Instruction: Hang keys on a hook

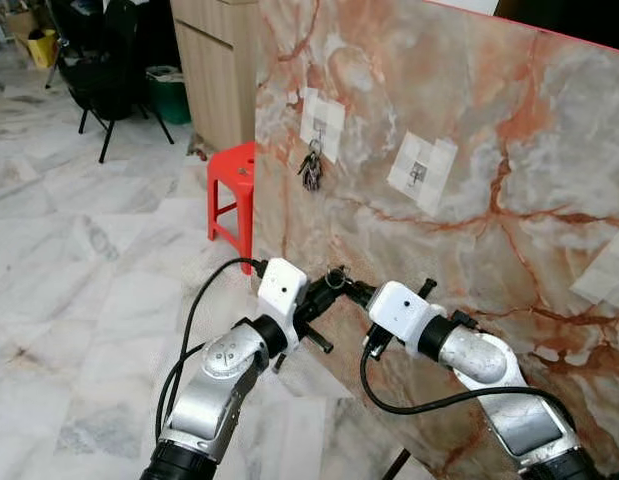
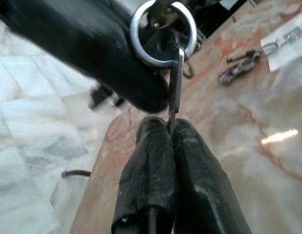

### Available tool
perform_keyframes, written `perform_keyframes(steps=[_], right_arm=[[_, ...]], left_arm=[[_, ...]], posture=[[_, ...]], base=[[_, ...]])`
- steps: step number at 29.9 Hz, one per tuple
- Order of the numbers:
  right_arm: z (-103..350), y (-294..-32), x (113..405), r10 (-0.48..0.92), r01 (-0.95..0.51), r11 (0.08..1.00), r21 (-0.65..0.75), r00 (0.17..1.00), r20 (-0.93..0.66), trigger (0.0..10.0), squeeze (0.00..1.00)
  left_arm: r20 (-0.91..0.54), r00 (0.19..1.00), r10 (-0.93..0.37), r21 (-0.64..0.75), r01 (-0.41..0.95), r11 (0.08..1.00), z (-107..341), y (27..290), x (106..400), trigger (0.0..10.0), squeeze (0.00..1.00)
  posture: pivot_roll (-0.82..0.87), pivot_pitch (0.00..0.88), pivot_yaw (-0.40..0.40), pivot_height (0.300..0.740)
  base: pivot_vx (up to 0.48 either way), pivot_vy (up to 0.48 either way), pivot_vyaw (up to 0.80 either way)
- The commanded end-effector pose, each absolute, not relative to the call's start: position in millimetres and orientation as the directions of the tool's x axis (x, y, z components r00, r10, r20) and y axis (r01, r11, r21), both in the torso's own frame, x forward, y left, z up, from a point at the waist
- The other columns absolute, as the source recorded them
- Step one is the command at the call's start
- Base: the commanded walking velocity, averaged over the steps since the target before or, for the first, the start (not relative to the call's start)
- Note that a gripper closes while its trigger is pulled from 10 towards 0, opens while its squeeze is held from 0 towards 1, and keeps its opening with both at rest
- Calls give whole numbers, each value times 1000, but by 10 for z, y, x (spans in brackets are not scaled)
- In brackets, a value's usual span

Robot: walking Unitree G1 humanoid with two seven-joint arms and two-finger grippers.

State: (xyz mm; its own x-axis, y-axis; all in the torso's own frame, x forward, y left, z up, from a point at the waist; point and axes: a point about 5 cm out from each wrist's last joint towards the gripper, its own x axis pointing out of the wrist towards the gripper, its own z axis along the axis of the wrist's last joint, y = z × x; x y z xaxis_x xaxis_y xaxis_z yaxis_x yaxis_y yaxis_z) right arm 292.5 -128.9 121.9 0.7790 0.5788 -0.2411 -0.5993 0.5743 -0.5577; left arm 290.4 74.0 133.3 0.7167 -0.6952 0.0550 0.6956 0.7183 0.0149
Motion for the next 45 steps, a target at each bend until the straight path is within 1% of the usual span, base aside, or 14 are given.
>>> perform_keyframes(steps=[1, 4, 7, 10, 15, 16, 23, 30, 31, 32, 34, 35, 37, 45], right_arm=[[1249, -1366, 2969, 544, -567, 565, -599, 802, -245, 0, 0], [1253, -1369, 2983, 534, -552, 540, -635, 808, -249, 0, 0], [1250, -1373, 3010, 518, -518, 473, -713, 818, -251, 0, 0], [1257, -1379, 3024, 509, -501, 460, -733, 825, -245, 0, 0], [1346, -1382, 3090, 492, -442, 443, -780, 847, -200, 0, 0], [1394, -1373, 3120, 490, -419, 446, -791, 854, -177, 0, 0], [1463, -1323, 3155, 500, -397, 442, -805, 854, -147, 0, 0], [1534, -1283, 3218, 506, -364, 410, -836, 854, -124, 0, 0], [1565, -1296, 3251, 502, -351, 402, -846, 857, -117, 0, 0], [1565, -1296, 3251, 502, -351, 402, -846, 857, -117, 0, 0], [1642, -1315, 3306, 500, -333, 400, -854, 860, -101, 0, 0], [1642, -1315, 3306, 500, -333, 400, -854, 860, -101, 0, 0], [1715, -1298, 3335, 508, -326, 425, -845, 858, -75, 0, 0], [1866, -1276, 3389, 508, -294, 462, -837, 861, -23, 0, 0]], left_arm=[[69, 713, -698, 51, 696, 716, 1383, 722, 2926, 10000, 1000], [66, 713, -698, 54, 696, 716, 1382, 722, 2927, 10000, 1000], [37, 702, -711, 69, 708, 703, 1338, 711, 2917, 10000, 1000], [34, 700, -713, 68, 710, 701, 1332, 706, 2912, 10000, 1000], [-5, 666, -746, 79, 744, 663, 1278, 696, 2865, 10000, 1000], [-28, 648, -761, 99, 759, 643, 1241, 694, 2833, 10000, 0], [-44, 659, -751, 89, 751, 654, 1197, 719, 2831, 10000, 0], [-42, 710, -703, 51, 704, 708, 1147, 856, 2836, 10000, 0], [-31, 734, -679, 27, 679, 733, 1154, 973, 2835, 10000, 0], [-31, 734, -679, 27, 679, 733, 1154, 973, 2835, 10000, 0], [-4, 781, -624, -8, 624, 781, 1185, 1221, 2846, 10000, 0], [-4, 781, -624, -8, 624, 781, 1185, 1221, 2846, 10000, 0], [5, 796, -605, -16, 605, 796, 1201, 1337, 2849, 10000, 0], [-5, 816, -578, -29, 577, 816, 1155, 1415, 2852, 10000, 0]], posture=[[81, 0, -90, 740], [80, 0, -90, 740], [81, 0, -90, 740], [81, 0, -90, 740], [82, 0, -93, 740], [83, 0, -94, 740], [84, 0, -96, 740], [79, 0, -92, 740], [86, 0, -95, 740], [86, 0, -95, 740], [90, 0, -94, 740], [90, 0, -94, 740], [90, 0, -94, 740], [88, 0, -94, 740]], base=[[0, 0, 0], [0, 0, 0], [0, 0, 0], [0, 0, 0], [0, 0, 0], [0, 0, 0], [0, 0, 0], [0, 0, 0], [0, 0, 0], [0, 0, 0], [0, 0, 0], [0, 0, 0], [0, 0, 0], [0, 0, 0]])
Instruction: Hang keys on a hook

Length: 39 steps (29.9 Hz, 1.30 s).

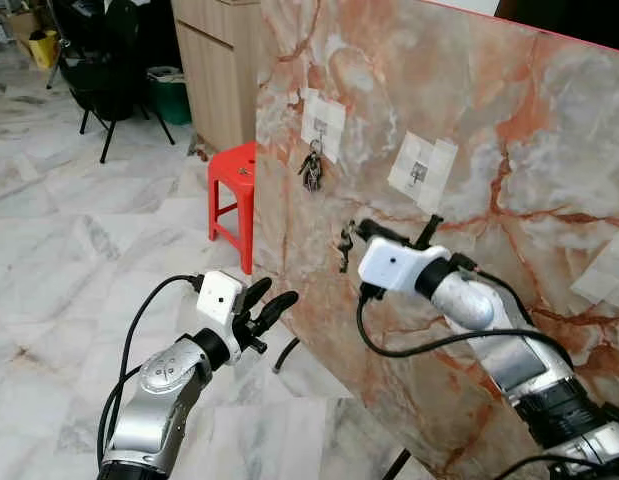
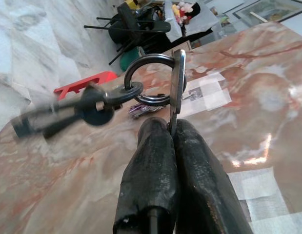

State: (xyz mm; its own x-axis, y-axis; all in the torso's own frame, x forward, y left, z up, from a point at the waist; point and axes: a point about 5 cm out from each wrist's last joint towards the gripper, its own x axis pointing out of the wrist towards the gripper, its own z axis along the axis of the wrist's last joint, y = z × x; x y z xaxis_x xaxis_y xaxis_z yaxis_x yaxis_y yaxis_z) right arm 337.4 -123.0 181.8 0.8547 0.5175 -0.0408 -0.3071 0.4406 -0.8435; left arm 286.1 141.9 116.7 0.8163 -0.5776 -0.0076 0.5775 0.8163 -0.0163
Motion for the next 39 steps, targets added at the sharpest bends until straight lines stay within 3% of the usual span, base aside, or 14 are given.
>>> perform_keyframes(steps=[1, 21, 27, 34, 37, 39], right_arm=[[1878, -1268, 3386, 514, -298, 470, -831, 858, -17, 0, 0], [2043, -1215, 3301, 612, -411, 561, -719, 791, 26, 0, 0], [1890, -1289, 3350, 548, -312, 344, -886, 833, -80, 0, 0], [1825, -1396, 3415, 445, -216, 245, -945, 891, -88, 0, 0], [1789, -1464, 3438, 406, -176, 113, -978, 907, -116, 0, 0], [1756, -1488, 3437, 399, -185, 80, -980, 906, -138, 0, 0]], left_arm=[[-7, 816, -578, -34, 577, 816, 1143, 1415, 2849, 10000, 0], [12, 799, -601, -46, 601, 798, 1163, 1343, 2884, 10000, 0], [12, 802, -597, -29, 597, 802, 1132, 1209, 2889, 10000, 0], [17, 803, -596, -27, 596, 802, 1121, 1058, 2886, 10000, 0], [17, 797, -604, -19, 604, 797, 1108, 978, 2889, 10000, 0], [21, 793, -609, -18, 609, 793, 1112, 950, 2892, 10000, 0]], posture=[[88, 0, -96, 740], [84, 0, -94, 740], [83, 0, -93, 740], [81, 0, -91, 740], [78, 0, -91, 740], [76, 0, -92, 740]], base=[[0, 0, 0], [0, 0, 0], [0, 0, 0], [0, 0, 0], [0, 0, 0], [0, 0, 0]])
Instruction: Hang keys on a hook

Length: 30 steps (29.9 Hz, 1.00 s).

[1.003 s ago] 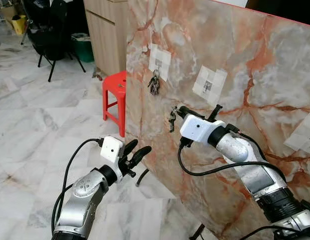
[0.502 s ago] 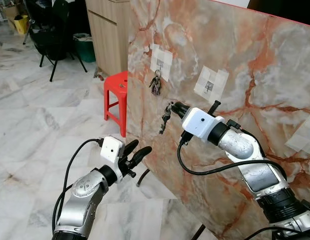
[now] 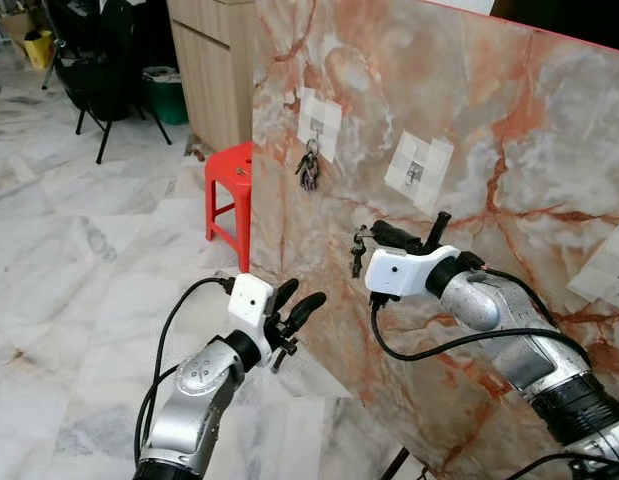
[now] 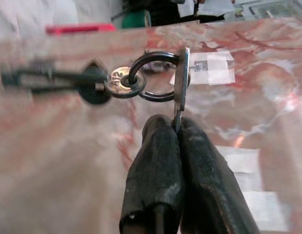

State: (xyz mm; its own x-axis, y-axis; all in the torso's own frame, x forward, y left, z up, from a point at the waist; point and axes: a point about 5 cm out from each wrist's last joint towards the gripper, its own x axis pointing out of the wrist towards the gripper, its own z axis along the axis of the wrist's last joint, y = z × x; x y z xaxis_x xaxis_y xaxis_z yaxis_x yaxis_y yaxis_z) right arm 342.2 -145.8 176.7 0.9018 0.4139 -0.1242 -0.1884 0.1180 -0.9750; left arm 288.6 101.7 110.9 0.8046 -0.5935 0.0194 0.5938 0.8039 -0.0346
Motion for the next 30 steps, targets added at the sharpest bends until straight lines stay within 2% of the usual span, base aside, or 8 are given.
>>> perform_keyframes(steps=[1, 9, 15, 16, 23, 24, 26, 30], right_arm=[[1745, -1494, 3434, 399, -190, 74, -979, 905, -145, 0, 0], [1347, -1664, 3277, 346, -433, 12, -901, 847, -403, 0, 0], [483, -2138, 2822, 161, -772, 14, -636, 629, -761, 0, 0], [233, -2281, 2623, 93, -862, 13, -506, 505, -858, 0, 0], [-124, -2492, 2215, 3, -964, 39, -263, 264, -965, 0, 0], [-214, -2527, 2081, 2, -979, 90, -182, 183, -983, 0, 0], [-280, -2539, 1991, 13, -985, 122, -122, 125, -992, 0, 0], [-421, -2366, 2025, 158, -889, 447, -101, 190, -969, 0, 0]], left_arm=[[22, 791, -611, -16, 611, 791, 1114, 939, 2892, 10000, 0], [21, 772, -636, -9, 636, 772, 1099, 850, 2869, 10000, 0], [15, 759, -651, -10, 651, 759, 1068, 819, 2835, 10000, 0], [14, 754, -657, -14, 657, 754, 1066, 812, 2831, 10000, 0], [9, 750, -661, -18, 661, 750, 1055, 804, 2827, 10000, 0], [7, 748, -663, -20, 663, 748, 1052, 797, 2826, 10000, 0], [4, 743, -669, -22, 669, 743, 1049, 784, 2822, 10000, 0], [3, 738, -674, -27, 674, 738, 1043, 766, 2821, 10000, 0]], posture=[[76, 0, -92, 740], [70, 0, -98, 740], [67, 0, -107, 740], [66, 0, -112, 740], [62, 0, -114, 740], [62, 0, -113, 740], [59, 0, -112, 740], [53, 0, -113, 740]], base=[[0, 0, 0], [0, 0, 0], [0, 0, 0], [0, 0, 0], [0, 0, 0], [0, 0, 0], [0, 0, 0], [0, 0, 0]])
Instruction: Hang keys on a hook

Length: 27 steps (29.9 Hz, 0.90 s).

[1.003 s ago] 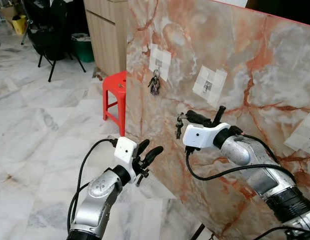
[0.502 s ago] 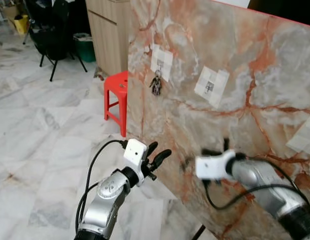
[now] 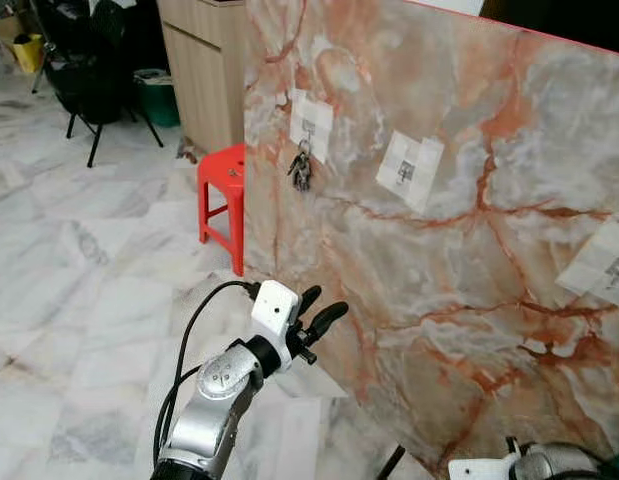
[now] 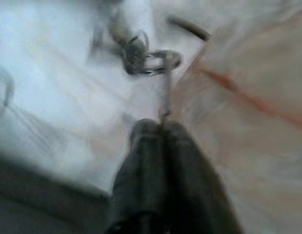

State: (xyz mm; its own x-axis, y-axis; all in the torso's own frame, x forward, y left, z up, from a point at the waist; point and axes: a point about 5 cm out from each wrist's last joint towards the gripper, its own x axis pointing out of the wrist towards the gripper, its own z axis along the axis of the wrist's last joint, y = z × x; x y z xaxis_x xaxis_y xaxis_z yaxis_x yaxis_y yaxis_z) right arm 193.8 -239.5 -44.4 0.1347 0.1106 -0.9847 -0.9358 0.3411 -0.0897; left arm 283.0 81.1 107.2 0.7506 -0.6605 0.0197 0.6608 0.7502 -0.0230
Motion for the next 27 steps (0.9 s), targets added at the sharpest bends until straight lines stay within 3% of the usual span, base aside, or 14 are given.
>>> perform_keyframes(steps=[1, 3, 4, 5, 9, 10, 14, 16, 22, 27], right_arm=[[-457, -2325, 2024, 191, -852, 519, -74, 200, -961, 0, 0], [-528, -2274, 2004, 225, -757, 653, -32, 235, -946, 0, 0], [-564, -2263, 1987, 226, -692, 722, -16, 258, -939, 2510, 0], [-620, -2250, 1953, 216, -550, 835, 16, 300, -929, 9608, 0], [-679, -2234, 1896, 205, -391, 918, 63, 333, -920, 10000, 0], [-723, -2216, 1845, 198, -280, 955, 98, 353, -914, 10000, 0], [-780, -2215, 1773, 150, -164, 982, 96, 360, -921, 10000, 0], [-831, -2171, 1706, 133, -56, 991, 121, 353, -926, 10000, 0], [-866, -2122, 1664, 118, 1, 992, 127, 347, -930, 10000, 0], [-855, -2104, 1718, 89, 26, 994, 109, 404, -910, 10000, 0]], left_arm=[[2, 742, -670, -29, 670, 742, 1038, 768, 2826, 10000, 0], [0, 764, -645, -39, 645, 764, 1025, 801, 2849, 10000, 0], [-2, 780, -625, -43, 625, 780, 1019, 834, 2865, 10000, 0], [-11, 814, -580, -48, 579, 814, 1003, 918, 2895, 10000, 0], [-32, 858, -512, -51, 510, 858, 969, 1061, 2927, 10000, 0], [-42, 891, -452, -63, 449, 891, 935, 1200, 2946, 10000, 0], [-62, 944, -323, -91, 317, 944, 875, 1468, 2980, 10000, 0], [-131, 982, -139, -108, 125, 986, 719, 1838, 2981, 10000, 0], [-257, 966, 9, -108, -38, 993, 422, 2195, 2841, 10000, 0], [-461, 877, 136, -82, -195, 977, -122, 2412, 2414, 10000, 0]], posture=[[59, 0, -115, 740], [63, 0, -116, 740], [68, 0, -115, 740], [73, 0, -115, 740], [81, 0, -113, 740], [82, 0, -110, 740], [88, 0, -108, 740], [93, 0, -105, 740], [109, 0, -102, 740], [110, 0, -101, 740]], base=[[0, 0, 0], [0, 0, 0], [0, 0, 0], [0, 0, 0], [0, 0, 0], [0, 0, 0], [0, 0, 0], [0, 0, 0], [0, 0, 0], [0, 0, 0]])
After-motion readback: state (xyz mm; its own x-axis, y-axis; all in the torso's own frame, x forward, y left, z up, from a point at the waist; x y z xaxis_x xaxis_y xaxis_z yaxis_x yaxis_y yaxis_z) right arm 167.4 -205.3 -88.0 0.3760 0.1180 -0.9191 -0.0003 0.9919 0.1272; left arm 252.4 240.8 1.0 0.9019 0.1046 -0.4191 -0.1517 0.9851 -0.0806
